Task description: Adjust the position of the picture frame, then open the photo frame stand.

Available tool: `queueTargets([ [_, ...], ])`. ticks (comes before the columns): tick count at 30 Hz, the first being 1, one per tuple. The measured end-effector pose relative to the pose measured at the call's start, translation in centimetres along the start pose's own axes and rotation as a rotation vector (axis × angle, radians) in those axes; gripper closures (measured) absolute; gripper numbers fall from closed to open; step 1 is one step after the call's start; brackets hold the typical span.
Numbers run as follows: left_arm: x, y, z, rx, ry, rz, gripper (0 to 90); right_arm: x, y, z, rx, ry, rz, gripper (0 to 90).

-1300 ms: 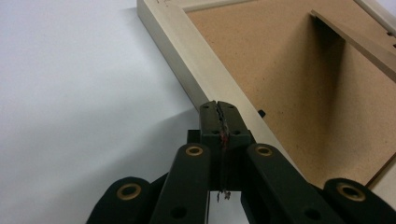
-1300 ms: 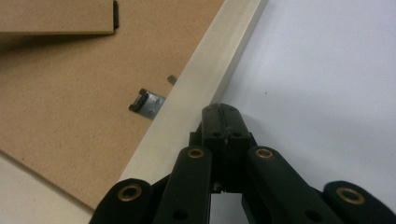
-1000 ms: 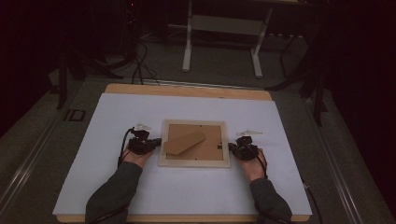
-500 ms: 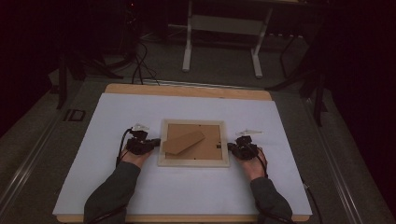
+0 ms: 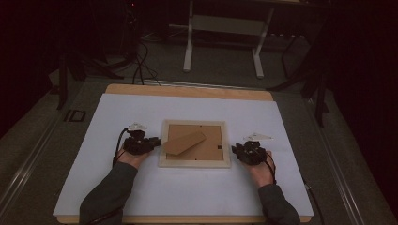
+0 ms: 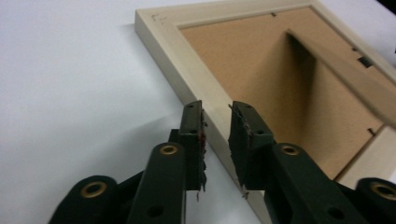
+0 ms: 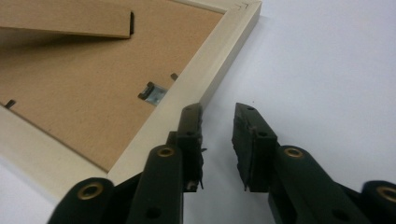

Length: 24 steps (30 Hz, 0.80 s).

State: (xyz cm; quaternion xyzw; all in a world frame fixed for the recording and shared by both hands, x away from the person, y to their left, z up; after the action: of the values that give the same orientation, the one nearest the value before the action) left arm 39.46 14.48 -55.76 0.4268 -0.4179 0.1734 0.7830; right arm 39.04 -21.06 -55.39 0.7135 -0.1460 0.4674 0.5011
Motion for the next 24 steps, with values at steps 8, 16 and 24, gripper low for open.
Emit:
queueTargets([
  [8, 0.9, 0.8, 0.5, -0.013, 0.001, 0.02, 68.3, -0.4, 0.7, 0.0, 0.001, 0.007, 0.01, 66.0],
  [16, 2.4, 1.6, 1.7, -0.039, -0.002, 0.053, 61.8, -0.7, 1.5, 0.8, -0.006, -0.028, 0.033, 63.4],
  [24, 3.6, 1.7, 3.3, -0.093, -0.012, 0.058, 59.0, -0.7, 1.8, 1.1, -0.01, -0.043, 0.044, 62.0],
])
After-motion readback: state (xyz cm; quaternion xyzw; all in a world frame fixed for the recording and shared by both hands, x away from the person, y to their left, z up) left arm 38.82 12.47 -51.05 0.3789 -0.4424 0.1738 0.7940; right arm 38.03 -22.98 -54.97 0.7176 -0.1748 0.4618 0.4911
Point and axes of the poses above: each handheld gripper's, and its own axes: y roughly backward along the jaws, x roughly out of its top, z roughly to its right, the point moved 6 cm from there along -y, roughly forward along the jaws, and after that the axes turned 6 degrees about z, right-handed, at the moved point
